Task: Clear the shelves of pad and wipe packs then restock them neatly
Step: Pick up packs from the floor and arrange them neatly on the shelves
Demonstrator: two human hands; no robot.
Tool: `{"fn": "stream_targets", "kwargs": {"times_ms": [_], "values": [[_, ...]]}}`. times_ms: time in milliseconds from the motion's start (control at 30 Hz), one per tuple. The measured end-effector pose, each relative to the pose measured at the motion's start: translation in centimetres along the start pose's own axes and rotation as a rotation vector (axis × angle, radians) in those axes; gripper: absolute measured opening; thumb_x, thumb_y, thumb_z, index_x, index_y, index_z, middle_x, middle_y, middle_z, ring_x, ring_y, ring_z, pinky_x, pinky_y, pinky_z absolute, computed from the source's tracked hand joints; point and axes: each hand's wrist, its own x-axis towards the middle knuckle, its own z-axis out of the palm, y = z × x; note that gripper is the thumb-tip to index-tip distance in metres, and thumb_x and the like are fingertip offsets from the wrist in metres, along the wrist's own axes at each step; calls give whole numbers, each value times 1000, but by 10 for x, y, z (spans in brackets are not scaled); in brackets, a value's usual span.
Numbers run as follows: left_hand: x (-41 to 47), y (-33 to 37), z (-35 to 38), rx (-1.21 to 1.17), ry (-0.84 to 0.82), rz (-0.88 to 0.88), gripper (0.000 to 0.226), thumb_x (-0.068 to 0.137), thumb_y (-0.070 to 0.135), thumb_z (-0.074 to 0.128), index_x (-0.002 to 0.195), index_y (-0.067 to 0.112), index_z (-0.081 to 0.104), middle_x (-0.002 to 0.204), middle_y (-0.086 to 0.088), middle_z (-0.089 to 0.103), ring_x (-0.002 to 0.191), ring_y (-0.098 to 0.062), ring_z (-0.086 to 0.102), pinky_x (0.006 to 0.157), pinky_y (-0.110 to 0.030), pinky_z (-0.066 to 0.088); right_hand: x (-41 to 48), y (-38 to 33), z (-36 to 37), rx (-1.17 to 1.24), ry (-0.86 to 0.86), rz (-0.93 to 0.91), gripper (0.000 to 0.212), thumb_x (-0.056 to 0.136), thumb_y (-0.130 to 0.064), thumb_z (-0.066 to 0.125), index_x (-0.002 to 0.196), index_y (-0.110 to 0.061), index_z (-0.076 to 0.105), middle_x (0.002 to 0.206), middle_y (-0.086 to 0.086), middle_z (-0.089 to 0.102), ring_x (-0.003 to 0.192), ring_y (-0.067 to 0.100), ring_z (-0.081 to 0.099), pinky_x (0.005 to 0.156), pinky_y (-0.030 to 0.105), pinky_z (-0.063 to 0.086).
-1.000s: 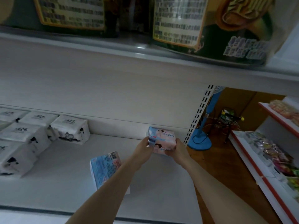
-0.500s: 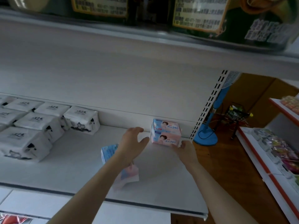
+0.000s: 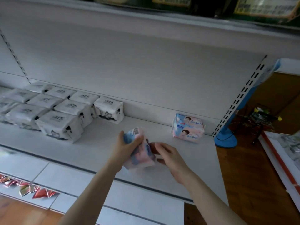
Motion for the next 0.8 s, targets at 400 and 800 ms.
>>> {"fn": "stream_targets", "kwargs": {"times_ms": [400,800], "values": [[-24,24,2,-841,-760,-300,64,42,10,93,101,-5,70,98,-31,67,81,-46,67,51,-45,57,10,-66,-25,-48,-85,-63,87,56,-47,74,134,-25,42,126,-5,54,110,9,56,93,28,46],[2,18,-24,-227,-240,-247,72,80,73,38,115,12,56,98,-13,66,89,-28,66,72,-41,56,34,-43,-38,63,18,25,63,64,-44,78,115,-12,58,107,8,69,95,21,69,83,40,56]]}}
